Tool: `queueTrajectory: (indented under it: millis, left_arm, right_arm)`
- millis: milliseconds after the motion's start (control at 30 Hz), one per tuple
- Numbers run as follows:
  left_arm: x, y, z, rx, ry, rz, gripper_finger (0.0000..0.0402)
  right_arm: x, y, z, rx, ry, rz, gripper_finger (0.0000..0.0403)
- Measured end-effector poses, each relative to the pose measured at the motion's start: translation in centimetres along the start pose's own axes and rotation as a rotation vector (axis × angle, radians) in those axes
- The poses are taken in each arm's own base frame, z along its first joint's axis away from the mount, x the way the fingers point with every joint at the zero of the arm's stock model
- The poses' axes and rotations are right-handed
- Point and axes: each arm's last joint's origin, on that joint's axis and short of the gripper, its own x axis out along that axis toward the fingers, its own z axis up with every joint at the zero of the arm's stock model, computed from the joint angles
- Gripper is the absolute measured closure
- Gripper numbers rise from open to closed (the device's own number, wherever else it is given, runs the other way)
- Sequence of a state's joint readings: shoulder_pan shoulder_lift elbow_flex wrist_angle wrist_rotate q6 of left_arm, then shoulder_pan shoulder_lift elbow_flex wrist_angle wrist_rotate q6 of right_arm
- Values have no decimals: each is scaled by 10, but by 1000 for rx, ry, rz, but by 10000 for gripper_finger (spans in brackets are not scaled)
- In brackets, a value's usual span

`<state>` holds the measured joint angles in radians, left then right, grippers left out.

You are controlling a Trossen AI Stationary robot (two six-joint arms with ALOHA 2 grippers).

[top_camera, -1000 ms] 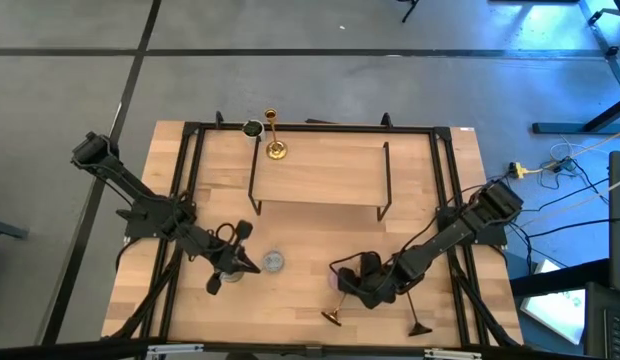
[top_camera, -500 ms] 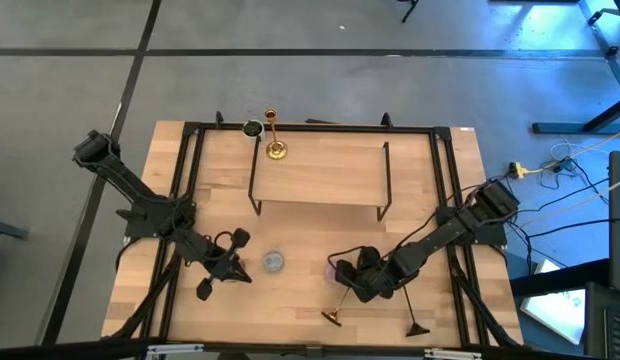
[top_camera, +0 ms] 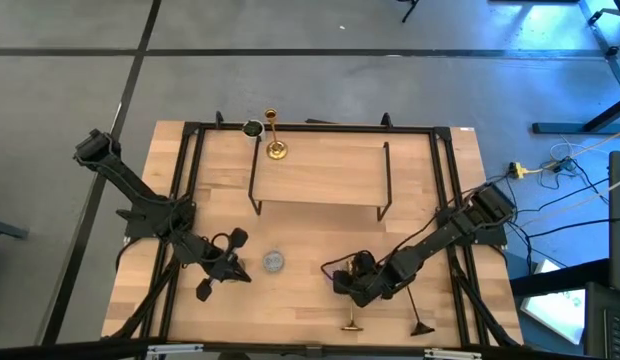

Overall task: Pick & Place candle stick holders
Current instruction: Put the gold candle holder on the shelf

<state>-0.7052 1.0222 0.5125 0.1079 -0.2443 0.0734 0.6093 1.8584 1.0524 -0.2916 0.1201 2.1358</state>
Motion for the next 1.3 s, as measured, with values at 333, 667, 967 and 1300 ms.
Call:
queueTrajectory:
  millis: [333, 667, 967, 1300]
  left_arm:
    - [0, 0, 0, -9, 0, 1, 400]
    - [-8, 4, 5, 9, -40, 50, 399]
    - [-21, 38, 24, 12, -212, 291, 399]
    - [-30, 84, 27, -167, -335, 325, 400]
  right_arm:
    - [-74, 63, -22, -271, -255, -37, 388]
    - [-212, 105, -33, -734, -1129, 156, 388]
    - [-217, 92, 10, -903, -1512, -16, 388]
    - [-233, 29, 105, -700, -1592, -132, 388]
